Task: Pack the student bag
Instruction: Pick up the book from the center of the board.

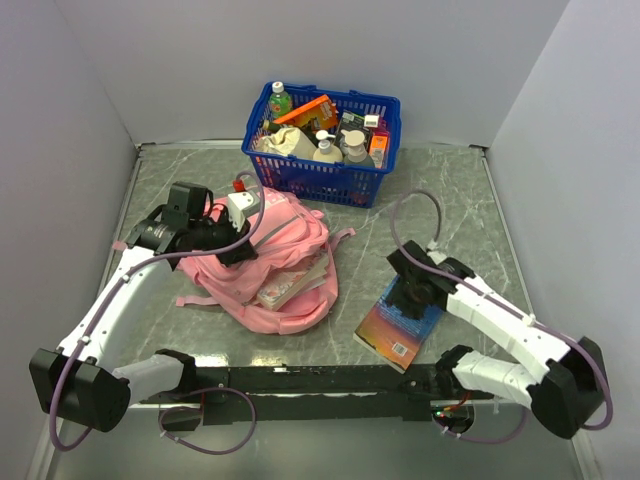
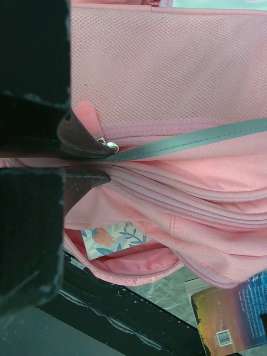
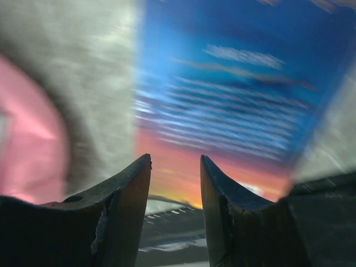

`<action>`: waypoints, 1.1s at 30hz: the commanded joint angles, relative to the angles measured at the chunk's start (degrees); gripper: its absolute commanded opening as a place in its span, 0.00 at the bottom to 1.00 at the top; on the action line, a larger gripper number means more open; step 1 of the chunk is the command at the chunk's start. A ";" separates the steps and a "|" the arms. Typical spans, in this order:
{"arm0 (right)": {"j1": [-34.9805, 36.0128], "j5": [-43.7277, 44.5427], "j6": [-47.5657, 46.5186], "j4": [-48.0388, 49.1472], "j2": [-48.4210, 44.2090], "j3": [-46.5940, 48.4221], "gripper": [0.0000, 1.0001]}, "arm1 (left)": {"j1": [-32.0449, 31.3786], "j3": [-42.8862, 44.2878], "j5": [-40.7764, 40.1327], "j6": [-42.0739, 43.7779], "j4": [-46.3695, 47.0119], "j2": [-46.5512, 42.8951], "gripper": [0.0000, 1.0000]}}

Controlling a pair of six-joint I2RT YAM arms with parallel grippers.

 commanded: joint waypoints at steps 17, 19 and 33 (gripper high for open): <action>1.34 8.50 4.61 -10.93 21.96 16.02 0.66 | 0.63 0.17 -0.28 3.41 10.83 -0.94 0.01; 1.34 7.89 5.05 -9.88 23.20 16.19 0.68 | 0.63 -0.09 -0.28 3.58 11.00 -1.02 0.01; 5.29 5.78 6.55 -8.99 39.29 19.19 0.57 | 0.63 -0.27 -1.43 3.41 10.92 -1.29 0.01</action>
